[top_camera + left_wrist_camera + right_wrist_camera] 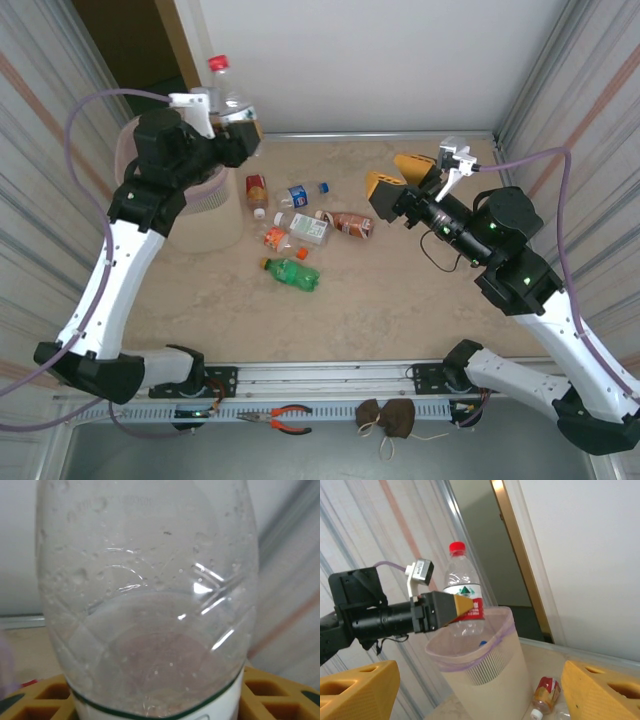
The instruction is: Put the plastic bottles in the bin
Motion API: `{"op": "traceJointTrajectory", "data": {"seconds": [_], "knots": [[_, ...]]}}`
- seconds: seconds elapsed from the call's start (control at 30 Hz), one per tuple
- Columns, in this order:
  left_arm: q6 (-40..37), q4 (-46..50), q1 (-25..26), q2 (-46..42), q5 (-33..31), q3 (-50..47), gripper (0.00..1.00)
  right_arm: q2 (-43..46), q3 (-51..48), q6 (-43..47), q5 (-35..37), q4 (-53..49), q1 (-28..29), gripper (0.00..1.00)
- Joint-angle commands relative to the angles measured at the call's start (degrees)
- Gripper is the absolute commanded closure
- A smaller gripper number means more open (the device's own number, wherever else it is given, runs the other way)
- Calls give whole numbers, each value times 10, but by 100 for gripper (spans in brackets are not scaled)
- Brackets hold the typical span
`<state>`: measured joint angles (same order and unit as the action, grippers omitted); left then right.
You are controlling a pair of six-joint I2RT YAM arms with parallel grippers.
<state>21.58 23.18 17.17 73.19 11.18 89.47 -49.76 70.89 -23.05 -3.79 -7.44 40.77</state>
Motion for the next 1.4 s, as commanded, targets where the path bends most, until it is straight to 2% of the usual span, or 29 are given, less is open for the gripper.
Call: {"op": "traceJointTrajectory", "data": {"seconds": [0.0, 0.1, 0.23, 0.43, 0.67, 1.0, 1.27, 1.37], "knots": [[119, 40, -15, 16, -111, 19, 49, 11, -6, 13, 12, -2, -5, 17], [190, 77, -18, 35, -184, 40, 49, 13, -8, 11, 12, -3, -8, 17], [307, 155, -47, 74, -210, 91, 51, 15, -9, 9, 12, -6, -11, 17], [454, 210, -104, 124, -183, 141, 50, 19, -15, 6, 11, -8, -15, 17], [608, 180, -150, 161, -151, 128, 48, 28, -26, 3, 13, -10, -18, 17], [723, 173, -161, 254, -125, 169, 46, 32, -34, 2, 10, -15, -33, 17], [758, 175, -172, 300, -113, 189, 42, 30, -41, -4, 0, -19, -50, 17], [760, 173, -175, 300, -112, 183, 38, 30, -42, -6, -4, -19, -58, 16]]}}
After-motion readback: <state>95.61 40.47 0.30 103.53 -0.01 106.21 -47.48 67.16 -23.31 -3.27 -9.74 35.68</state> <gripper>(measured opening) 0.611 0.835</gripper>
